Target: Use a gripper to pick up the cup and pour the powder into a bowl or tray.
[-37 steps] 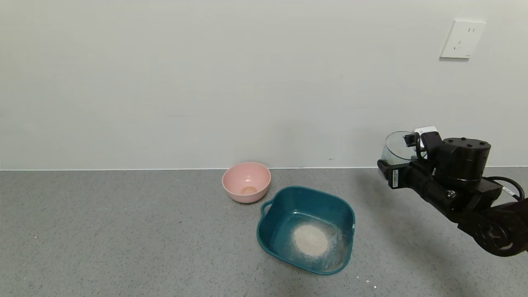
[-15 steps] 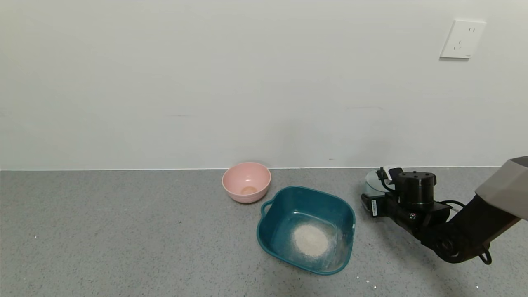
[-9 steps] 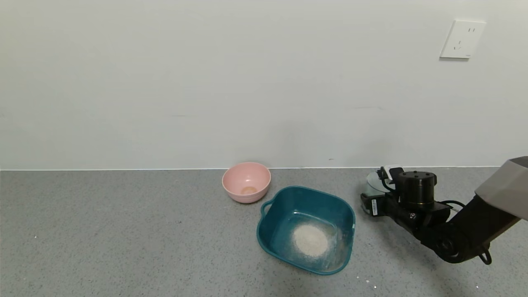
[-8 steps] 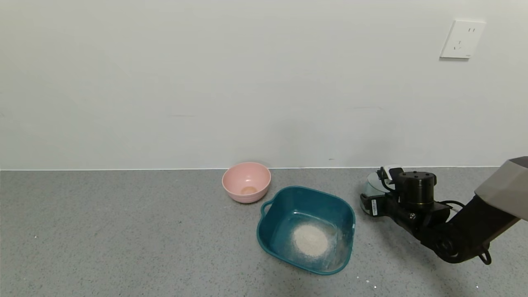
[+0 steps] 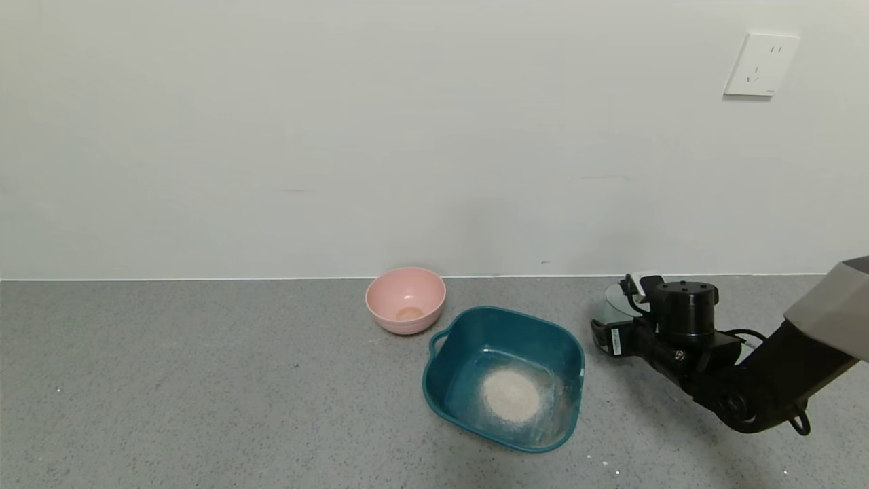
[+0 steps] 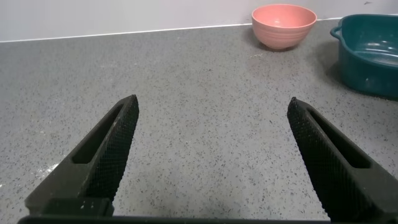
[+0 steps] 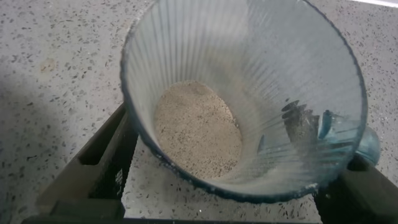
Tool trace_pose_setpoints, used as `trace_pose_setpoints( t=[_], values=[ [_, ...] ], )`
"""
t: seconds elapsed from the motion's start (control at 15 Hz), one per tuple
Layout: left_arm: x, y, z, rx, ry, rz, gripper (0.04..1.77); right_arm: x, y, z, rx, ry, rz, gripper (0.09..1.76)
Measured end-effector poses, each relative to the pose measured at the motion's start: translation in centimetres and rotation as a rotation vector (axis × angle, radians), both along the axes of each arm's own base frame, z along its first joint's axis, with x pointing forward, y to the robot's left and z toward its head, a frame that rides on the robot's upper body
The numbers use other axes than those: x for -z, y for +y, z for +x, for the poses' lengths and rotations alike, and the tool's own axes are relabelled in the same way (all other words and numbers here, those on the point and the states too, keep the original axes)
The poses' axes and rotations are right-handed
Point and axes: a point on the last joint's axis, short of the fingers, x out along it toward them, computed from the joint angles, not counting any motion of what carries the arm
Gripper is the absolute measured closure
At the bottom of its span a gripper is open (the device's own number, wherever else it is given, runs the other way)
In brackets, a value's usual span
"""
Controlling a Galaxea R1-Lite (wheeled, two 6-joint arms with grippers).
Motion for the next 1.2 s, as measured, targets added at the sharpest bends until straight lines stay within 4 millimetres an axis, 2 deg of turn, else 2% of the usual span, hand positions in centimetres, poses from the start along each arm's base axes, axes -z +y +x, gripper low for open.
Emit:
trace_pose_setpoints(
  t=[0.27,1.0,1.2],
  values=[
    [0.0,0.0,0.0,0.000,0.000,0.000,0.09,-0.8,0.2,-0.5,-0.008,-0.006,0.003,0.18],
    [0.0,0.0,0.0,0.000,0.000,0.000,0.09,-3.4,0.1,-3.4,0.000,0.114,0.019,0.15],
    [0.0,0.0,0.0,0.000,0.000,0.000,0.09,-4.3,-0.2,-5.0,-0.003,0.132,0.015,0.15]
  ],
)
